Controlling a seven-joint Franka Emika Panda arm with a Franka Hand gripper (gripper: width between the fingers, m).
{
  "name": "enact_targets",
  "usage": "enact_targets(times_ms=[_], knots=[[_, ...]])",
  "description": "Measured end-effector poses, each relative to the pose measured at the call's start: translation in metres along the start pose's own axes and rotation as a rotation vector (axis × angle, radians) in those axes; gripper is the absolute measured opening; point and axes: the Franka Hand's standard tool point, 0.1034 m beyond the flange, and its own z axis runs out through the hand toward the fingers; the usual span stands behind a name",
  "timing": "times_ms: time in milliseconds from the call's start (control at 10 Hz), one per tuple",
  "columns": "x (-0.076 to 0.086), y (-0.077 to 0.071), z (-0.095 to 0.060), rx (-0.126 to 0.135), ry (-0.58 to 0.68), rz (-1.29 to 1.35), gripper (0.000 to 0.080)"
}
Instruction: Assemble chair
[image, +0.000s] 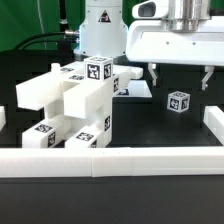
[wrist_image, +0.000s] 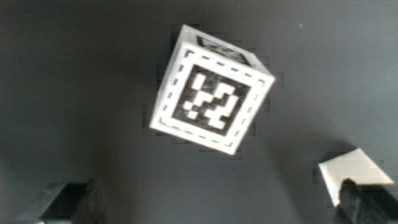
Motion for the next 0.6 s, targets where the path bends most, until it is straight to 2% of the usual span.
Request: enact_targets(times_ms=[200, 400, 600], knots=[[-0.001, 0.0, 0.001, -0.001, 0.0, 0.007, 0.0649], [-0.009, 0.002, 0.007, 0.009, 0.015, 0.175, 0.0649], [-0.012, 0.002, 0.014, 0.001, 0.006, 0.206, 0.0649]])
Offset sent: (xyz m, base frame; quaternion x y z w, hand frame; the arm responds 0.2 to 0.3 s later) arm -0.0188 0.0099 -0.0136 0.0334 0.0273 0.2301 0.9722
